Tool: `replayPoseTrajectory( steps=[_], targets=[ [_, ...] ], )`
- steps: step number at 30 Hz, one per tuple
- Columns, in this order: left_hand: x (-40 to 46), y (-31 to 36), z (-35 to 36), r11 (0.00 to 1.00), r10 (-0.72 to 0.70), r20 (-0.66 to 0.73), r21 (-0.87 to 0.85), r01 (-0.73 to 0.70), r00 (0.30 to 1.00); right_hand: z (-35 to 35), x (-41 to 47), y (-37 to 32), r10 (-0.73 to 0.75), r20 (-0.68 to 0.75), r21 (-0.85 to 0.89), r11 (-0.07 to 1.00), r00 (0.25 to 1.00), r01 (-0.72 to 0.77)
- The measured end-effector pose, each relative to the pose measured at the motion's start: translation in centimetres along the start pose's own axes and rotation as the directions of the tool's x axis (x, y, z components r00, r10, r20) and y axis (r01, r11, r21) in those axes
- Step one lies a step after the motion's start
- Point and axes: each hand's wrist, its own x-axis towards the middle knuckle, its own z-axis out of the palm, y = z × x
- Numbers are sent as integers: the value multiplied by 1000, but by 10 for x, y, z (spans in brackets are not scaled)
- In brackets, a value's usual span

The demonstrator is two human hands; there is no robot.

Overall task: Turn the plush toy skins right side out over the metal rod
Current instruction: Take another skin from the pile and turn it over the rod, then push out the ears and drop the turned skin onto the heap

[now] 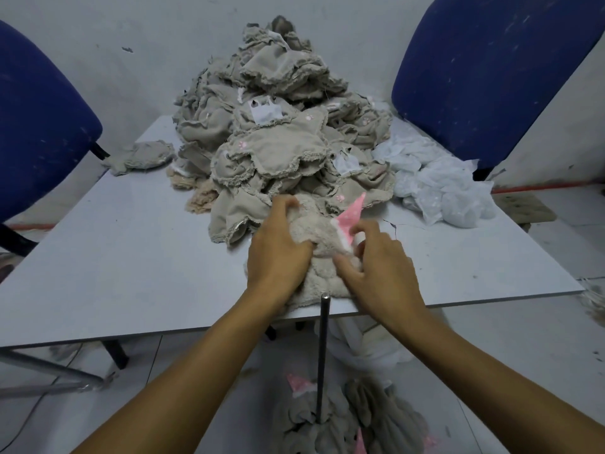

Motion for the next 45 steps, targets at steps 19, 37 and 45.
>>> replayPoseTrajectory(
  steps=[19,37,45],
  targets=[
    [26,53,-49,877,377,32,-333,-345,926,-73,41,-4,-312,-40,261,914,949,311],
    [26,43,-63,731,332,125,-660,-171,935,-86,47,-23,-281,-6,854,498,960,151],
    [29,25,-60,811,156,445,-567,143,882,-76,47,-9,-153,563,774,443,812,-453]
  ],
)
